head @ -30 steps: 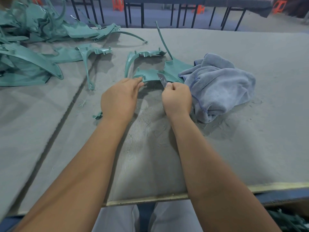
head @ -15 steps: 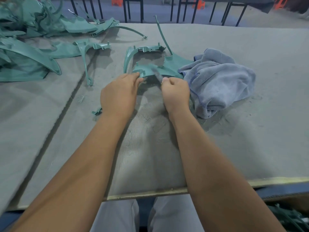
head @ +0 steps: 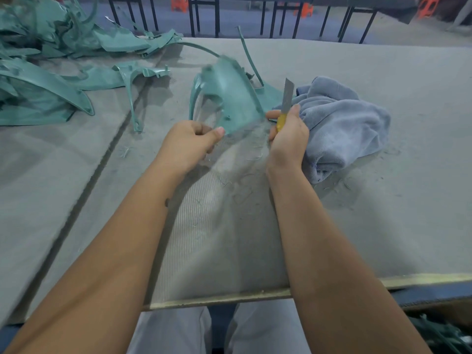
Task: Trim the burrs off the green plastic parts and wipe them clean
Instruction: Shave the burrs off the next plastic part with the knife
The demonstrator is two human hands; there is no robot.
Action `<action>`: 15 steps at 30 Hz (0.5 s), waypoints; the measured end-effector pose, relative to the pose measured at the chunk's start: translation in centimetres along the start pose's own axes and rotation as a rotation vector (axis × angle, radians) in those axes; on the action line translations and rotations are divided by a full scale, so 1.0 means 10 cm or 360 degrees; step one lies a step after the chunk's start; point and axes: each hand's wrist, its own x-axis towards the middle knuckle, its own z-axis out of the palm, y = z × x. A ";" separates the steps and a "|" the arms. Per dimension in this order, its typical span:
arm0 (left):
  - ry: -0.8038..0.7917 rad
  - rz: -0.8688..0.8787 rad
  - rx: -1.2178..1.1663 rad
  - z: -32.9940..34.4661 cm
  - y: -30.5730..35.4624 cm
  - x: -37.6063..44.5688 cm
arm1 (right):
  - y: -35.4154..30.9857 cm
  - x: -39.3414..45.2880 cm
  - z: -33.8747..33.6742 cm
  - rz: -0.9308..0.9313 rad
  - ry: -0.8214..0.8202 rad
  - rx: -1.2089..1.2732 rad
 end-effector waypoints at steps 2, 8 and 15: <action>0.0011 -0.0004 -0.0257 -0.05 0.01 0.01 | -0.01 0.01 -0.01 -0.0025 0.0033 -0.0082; 0.0002 0.0013 -0.0522 -0.05 0.03 -0.03 | 0.03 0.05 0.00 -0.0294 0.0026 -0.0220; -0.0170 -0.0015 -0.0467 -0.07 0.04 -0.05 | 0.13 0.16 0.00 -0.0331 -0.0029 -0.0440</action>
